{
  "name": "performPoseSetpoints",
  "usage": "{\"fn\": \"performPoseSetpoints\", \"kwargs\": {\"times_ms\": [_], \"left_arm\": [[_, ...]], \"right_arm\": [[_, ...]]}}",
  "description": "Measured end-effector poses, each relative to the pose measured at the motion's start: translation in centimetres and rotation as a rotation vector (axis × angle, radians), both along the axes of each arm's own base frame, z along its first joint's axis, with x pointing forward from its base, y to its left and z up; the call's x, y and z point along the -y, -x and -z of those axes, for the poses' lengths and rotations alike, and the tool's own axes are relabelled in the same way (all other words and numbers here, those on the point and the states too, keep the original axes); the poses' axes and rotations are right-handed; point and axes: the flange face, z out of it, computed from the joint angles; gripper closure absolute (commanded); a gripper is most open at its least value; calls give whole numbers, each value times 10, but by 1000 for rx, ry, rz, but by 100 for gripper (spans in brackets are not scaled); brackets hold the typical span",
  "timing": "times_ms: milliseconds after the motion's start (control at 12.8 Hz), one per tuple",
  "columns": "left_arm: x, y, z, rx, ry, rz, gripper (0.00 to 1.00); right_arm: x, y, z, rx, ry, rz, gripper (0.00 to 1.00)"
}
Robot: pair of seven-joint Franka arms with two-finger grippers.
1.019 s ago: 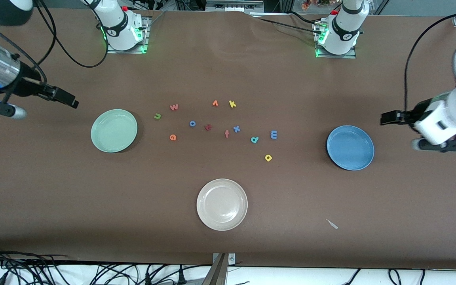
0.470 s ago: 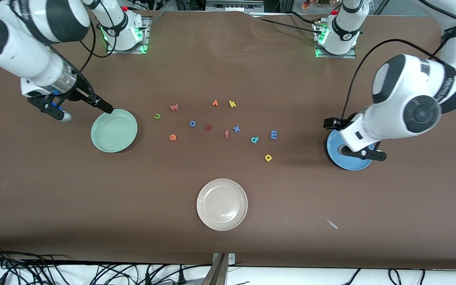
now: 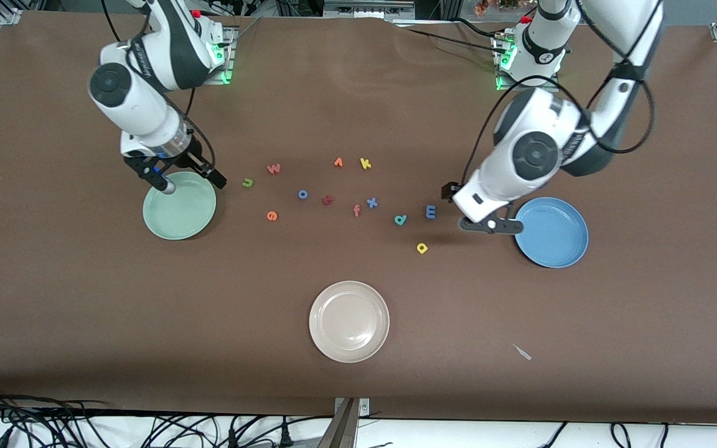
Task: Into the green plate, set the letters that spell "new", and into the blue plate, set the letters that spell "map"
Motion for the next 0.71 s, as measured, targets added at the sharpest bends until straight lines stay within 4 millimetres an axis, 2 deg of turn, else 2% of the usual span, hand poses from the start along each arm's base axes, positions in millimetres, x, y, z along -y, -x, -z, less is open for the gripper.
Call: {"fn": "performPoseSetpoints", "kwargs": {"times_ms": [314,470,705], "left_arm": [[25,43,62,71,0,34,0],[35,50,85,106,-21,44,1],[44,51,116,124,-17,49,4]], "right_arm": [[-22,5,36,-41,1,98,0],[-40,14,53,-44,49,46,0],[-63,26,75,-30,126,69,0]]}}
